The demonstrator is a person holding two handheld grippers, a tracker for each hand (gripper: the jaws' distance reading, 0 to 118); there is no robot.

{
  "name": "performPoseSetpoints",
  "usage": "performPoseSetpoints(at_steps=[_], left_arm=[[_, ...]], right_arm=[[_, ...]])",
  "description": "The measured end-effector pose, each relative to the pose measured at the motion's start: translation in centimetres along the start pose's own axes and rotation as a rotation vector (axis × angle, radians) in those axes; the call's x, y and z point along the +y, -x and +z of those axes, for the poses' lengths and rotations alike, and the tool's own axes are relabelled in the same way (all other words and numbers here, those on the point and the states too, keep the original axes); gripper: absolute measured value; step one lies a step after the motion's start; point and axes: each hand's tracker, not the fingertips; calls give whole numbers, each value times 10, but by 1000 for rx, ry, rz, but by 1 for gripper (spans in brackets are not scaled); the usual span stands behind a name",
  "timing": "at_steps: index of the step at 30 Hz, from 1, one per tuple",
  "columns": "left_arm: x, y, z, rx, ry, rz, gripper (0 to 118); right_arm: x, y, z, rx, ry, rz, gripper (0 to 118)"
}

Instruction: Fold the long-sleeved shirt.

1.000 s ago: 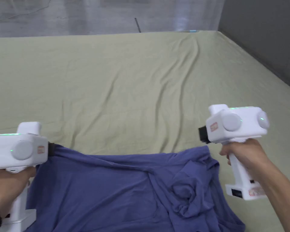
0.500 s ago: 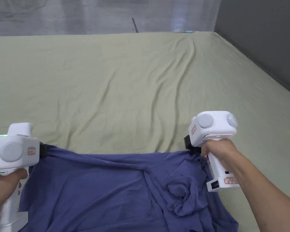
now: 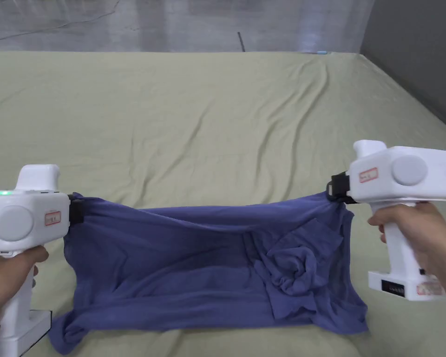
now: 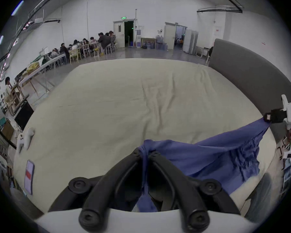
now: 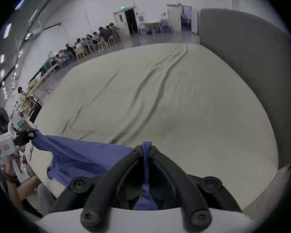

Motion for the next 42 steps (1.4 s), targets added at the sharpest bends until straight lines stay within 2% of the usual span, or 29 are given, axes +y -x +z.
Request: performPoseSetpoints(at_steps=[5, 10, 13, 19, 20, 21, 22, 23, 24, 25, 27, 28, 29, 30, 31, 33, 35, 37, 38, 40, 41, 42], left_arm=[[-72, 8, 33, 21, 55, 24, 1], [-130, 3, 12, -5, 206, 26, 1], [-144, -2, -5, 48, 240, -40, 1], [-149, 9, -16, 24, 232, 49, 1], [-148, 11, -15, 14, 218, 66, 4], [-146, 13, -11, 12, 192, 88, 15], [-144, 16, -6, 20, 183, 94, 64], [-142, 19, -3, 25, 186, 101, 110], [-139, 23, 2, 20, 197, 112, 118], [-130, 29, 14, 0, 124, 136, 118], [-123, 35, 30, -18, 108, 158, 118], [-117, 40, 38, -19, 90, 186, 111], [-113, 46, 43, -32, 65, 213, 87], [-108, 52, 48, -59, 47, 250, 35], [-107, 50, 59, -89, 36, 286, 0], [-105, 59, 61, -129, 26, 362, 0], [-113, 58, 69, -161, 56, 394, 0], [-125, 64, 73, -191, 57, 456, 0], [-130, 69, 72, -215, 71, 500, 0], [-141, 93, 49, -296, 122, 658, 9], [-149, 100, 42, -345, 138, 718, 41], [-154, 102, 31, -370, 192, 774, 94]], right_arm=[[-78, 0, 40, 42, 17, -5, 5], [-145, 2, 6, -39, 241, 73, 5], [-164, -4, -28, -95, 308, 126, 5], [-161, -9, -38, -110, 283, 91, 5], [-161, -8, -36, -112, 276, 92, 12], [-159, -7, -28, -111, 267, 96, 30], [-156, -5, -20, -126, 260, 106, 77], [-154, -4, -12, -153, 251, 119, 110], [-150, -2, 1, -142, 236, 119, 118], [-145, 3, 20, -95, 157, 97, 118], [-129, 13, 45, -46, 46, 42, 118], [-120, 20, 55, -19, -3, 14, 109], [-117, 29, 68, 11, -59, -4, 83], [-112, 38, 74, 49, -115, -14, 34], [-106, 47, 76, 64, -127, -10, 3], [-105, 67, 73, 52, -139, 9, 3], [-105, 82, 68, 119, -97, 53, 3], [-110, 92, 64, 170, -91, 41, 3], [-111, 96, 62, 184, -80, 48, 3], [-115, 104, 57, 177, -56, 71, 3], [-117, 105, 54, 175, -50, 81, 3], [-118, 107, 52, 173, -43, 88, 3]])
